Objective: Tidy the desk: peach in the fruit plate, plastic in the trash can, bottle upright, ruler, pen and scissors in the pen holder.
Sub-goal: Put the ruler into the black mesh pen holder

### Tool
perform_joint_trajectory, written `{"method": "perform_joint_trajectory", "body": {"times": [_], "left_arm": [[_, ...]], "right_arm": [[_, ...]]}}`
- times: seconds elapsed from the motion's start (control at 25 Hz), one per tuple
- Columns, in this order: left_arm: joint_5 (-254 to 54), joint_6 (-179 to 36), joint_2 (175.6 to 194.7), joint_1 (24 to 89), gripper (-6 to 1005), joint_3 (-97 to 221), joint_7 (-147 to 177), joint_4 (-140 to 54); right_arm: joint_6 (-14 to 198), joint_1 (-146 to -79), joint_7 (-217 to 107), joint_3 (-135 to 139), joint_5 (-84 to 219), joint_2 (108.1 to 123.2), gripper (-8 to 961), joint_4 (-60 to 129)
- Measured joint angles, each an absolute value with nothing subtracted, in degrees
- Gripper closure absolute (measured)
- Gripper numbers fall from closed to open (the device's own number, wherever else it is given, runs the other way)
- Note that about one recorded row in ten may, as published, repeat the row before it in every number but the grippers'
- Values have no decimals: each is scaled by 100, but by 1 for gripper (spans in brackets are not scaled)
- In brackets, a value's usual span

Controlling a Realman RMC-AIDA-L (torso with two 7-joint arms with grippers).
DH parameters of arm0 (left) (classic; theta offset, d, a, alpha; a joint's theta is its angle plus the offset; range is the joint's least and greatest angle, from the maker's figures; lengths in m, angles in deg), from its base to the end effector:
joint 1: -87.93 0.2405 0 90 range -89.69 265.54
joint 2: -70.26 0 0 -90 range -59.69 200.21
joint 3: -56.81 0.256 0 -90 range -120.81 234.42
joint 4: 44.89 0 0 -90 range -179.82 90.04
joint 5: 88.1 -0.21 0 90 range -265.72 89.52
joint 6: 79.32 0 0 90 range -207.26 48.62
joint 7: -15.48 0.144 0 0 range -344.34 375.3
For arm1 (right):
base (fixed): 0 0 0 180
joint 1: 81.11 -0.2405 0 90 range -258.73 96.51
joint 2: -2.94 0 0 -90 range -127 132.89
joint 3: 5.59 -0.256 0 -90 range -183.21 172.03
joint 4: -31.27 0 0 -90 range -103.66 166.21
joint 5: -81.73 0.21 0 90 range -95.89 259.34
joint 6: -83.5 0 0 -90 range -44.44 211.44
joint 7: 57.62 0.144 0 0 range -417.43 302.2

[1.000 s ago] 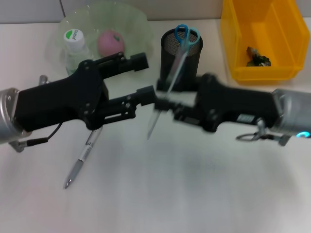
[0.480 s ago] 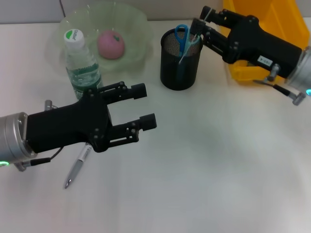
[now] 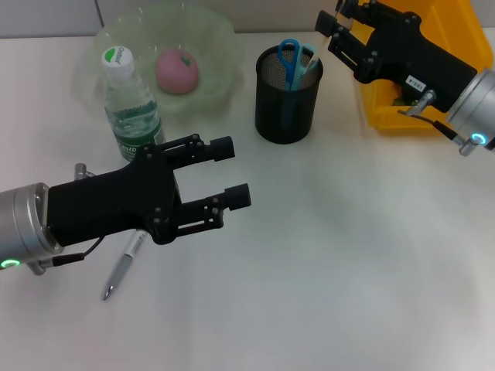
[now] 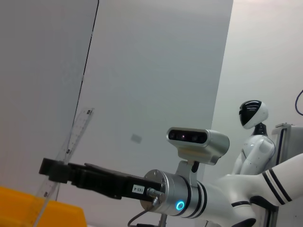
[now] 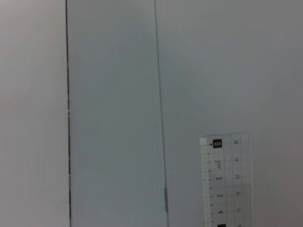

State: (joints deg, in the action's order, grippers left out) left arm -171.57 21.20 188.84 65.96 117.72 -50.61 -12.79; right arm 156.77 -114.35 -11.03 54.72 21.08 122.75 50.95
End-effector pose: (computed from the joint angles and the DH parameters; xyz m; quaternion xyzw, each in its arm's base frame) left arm -0.2358 0.2737 -0.0128 -0.8991 -0.1252 -0.4148 0.0619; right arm 0.2249 0.3727 -0.0200 -0.8420 0.1336 0.4040 0.3315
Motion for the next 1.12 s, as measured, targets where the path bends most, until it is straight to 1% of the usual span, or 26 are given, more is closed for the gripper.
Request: {"method": "perform_joint_trajectory", "body": {"times": [0.72,1.12], "left_arm": [[-17159,1916,18894,6507,319,11771,-5061,-1281],[-17159,1823,18900,6460,323,11772,-5061,-1287]], "right_arm": [[14952,-11842,-1831,5488,2096,12273,513,4389],[14899,-11871,-2087,5496,2082,12274,502,4295]]}}
